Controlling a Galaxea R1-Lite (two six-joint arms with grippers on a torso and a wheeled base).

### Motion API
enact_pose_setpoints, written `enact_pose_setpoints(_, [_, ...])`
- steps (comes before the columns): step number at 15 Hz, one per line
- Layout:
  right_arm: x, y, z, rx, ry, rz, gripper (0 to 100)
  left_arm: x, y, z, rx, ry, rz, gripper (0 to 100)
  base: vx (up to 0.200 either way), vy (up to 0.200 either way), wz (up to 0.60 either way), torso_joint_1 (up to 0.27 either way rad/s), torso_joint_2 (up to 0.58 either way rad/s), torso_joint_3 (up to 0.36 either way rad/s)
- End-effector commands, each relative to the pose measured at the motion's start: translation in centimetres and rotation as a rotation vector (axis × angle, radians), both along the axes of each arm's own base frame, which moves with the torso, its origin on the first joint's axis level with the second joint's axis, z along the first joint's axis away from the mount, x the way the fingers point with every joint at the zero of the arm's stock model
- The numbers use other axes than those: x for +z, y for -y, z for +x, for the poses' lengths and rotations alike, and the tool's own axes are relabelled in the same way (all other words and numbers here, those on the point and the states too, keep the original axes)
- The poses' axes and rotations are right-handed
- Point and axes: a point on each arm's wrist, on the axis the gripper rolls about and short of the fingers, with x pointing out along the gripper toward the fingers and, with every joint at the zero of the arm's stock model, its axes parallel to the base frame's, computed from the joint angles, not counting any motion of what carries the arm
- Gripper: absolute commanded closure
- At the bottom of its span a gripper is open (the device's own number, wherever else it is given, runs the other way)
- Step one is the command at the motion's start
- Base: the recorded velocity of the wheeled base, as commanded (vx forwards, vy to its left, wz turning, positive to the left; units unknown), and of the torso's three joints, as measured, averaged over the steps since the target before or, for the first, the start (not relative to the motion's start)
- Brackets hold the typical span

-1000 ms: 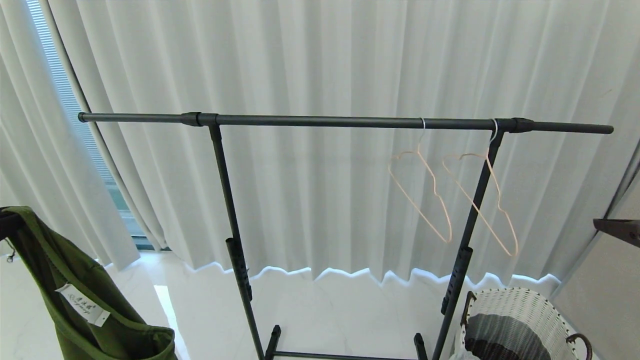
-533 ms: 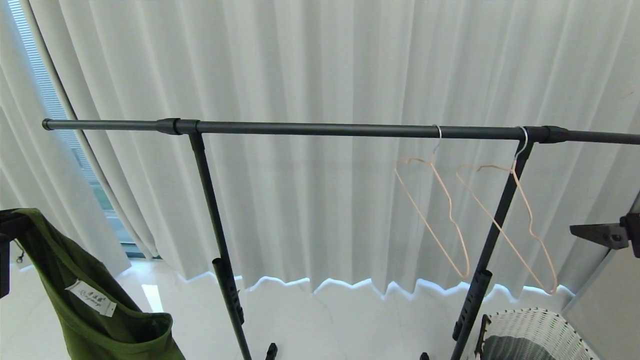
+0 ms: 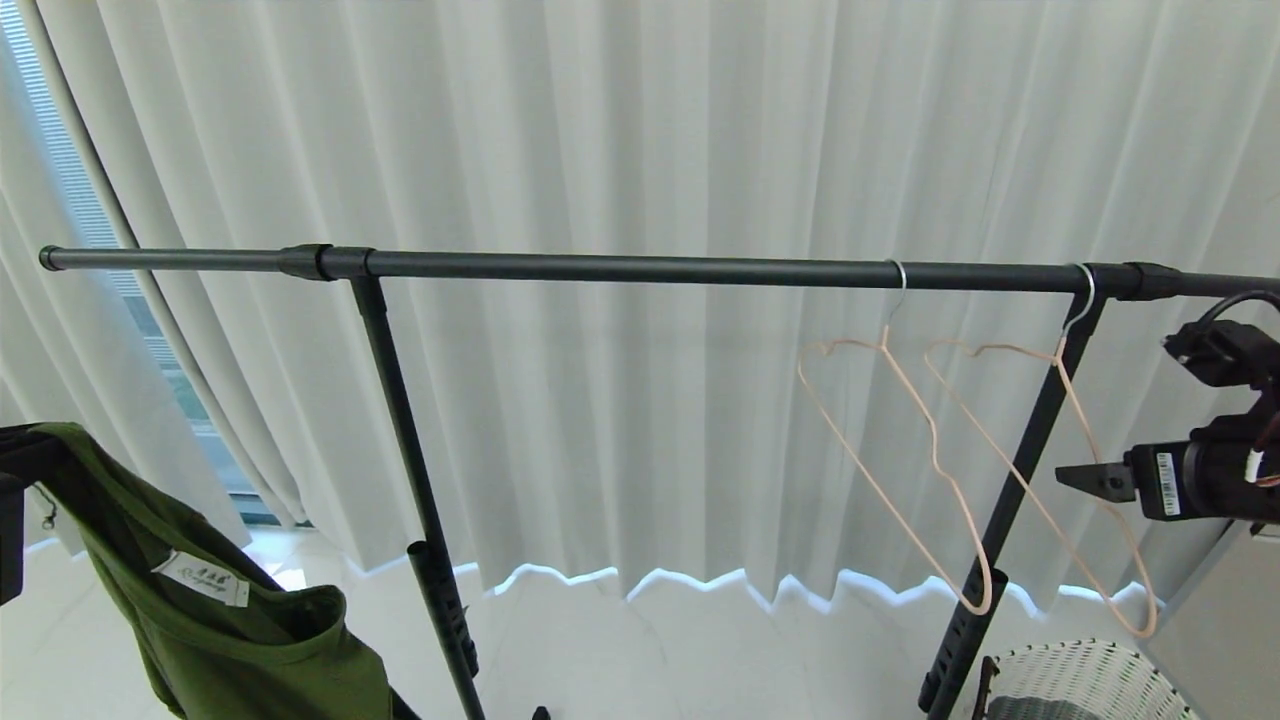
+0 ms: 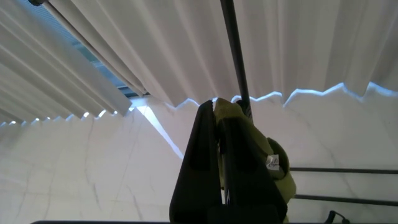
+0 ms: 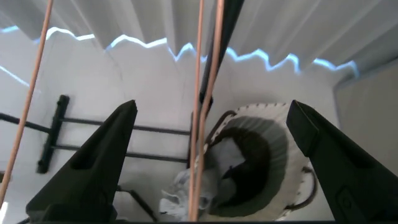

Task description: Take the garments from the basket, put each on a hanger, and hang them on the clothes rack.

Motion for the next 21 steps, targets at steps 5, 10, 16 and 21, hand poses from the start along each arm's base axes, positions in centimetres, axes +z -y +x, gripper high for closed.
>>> enact_pose_setpoints(5, [-3.0, -0.3, 3.4, -0.064, -0.067, 0.022, 0, -0.3, 0.0, -0.1, 0.004, -0.006, -0.001, 100, 0.000, 0.000, 0.00, 0.000, 0.00, 0.000])
enact_pose_setpoints(10, [-3.6, -0.3, 3.9, -0.073, -0.083, 0.017, 0, -0.3, 0.0, 0.0, 0.004, -0.009, -0.001, 100, 0.000, 0.000, 0.00, 0.000, 0.00, 0.000])
enact_pose_setpoints(16, [-3.9, -0.3, 4.1, -0.083, -0.083, 0.026, 100, -0.1, -0.2, -0.4, 0.002, 0.008, -0.004, 100, 0.000, 0.000, 0.00, 0.000, 0.00, 0.000])
enact_pose_setpoints(21, [-3.7, -0.3, 4.1, -0.098, -0.077, 0.039, 100, -0.1, -0.2, -0.5, 0.001, 0.010, -0.004, 100, 0.000, 0.000, 0.00, 0.000, 0.00, 0.000])
